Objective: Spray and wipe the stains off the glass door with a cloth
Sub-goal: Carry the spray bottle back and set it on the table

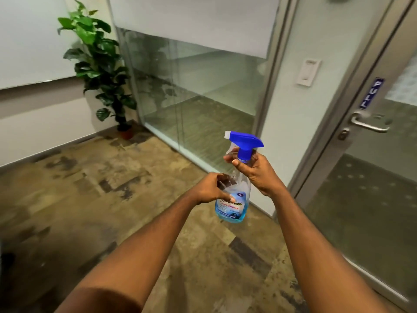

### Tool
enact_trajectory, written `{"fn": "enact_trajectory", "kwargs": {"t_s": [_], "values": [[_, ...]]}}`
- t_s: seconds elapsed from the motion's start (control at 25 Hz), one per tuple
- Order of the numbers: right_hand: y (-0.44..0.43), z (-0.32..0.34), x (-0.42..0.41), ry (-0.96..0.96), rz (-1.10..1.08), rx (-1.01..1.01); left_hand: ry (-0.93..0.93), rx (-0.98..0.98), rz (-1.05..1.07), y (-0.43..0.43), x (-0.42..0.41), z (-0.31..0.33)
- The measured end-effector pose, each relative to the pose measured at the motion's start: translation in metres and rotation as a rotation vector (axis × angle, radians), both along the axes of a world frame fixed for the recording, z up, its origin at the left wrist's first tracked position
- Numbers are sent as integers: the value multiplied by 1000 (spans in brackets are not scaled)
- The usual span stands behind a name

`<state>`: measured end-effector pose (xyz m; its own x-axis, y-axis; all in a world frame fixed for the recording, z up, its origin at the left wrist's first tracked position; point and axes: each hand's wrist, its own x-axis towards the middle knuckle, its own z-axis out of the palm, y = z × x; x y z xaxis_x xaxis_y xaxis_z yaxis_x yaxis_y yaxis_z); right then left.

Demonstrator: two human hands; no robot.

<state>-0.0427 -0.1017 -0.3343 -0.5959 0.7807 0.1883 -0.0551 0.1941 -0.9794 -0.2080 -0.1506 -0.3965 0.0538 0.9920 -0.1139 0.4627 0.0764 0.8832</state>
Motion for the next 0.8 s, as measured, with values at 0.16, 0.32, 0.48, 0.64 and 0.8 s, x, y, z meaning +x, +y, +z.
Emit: {"fn": "enact_trajectory", "kwargs": {"t_s": [0.16, 0.32, 0.48, 0.64, 0.8], "values": [[-38, -23, -84, -1, -32, -50, 69, 2, 138, -56, -81, -12], [-66, -49, -153, -128, -25, 39, 118, -18, 306, -101, -137, -28], [-78, -74, -214, -265, 157, 156, 207, -45, 504, -137, -184, -48], [-84, -84, -272, -364, 349, 215, 277, -90, 648, -169, -220, -54], [-99, -82, -336, -362, 579, 267, 366, -136, 851, -207, -250, -53]]}}
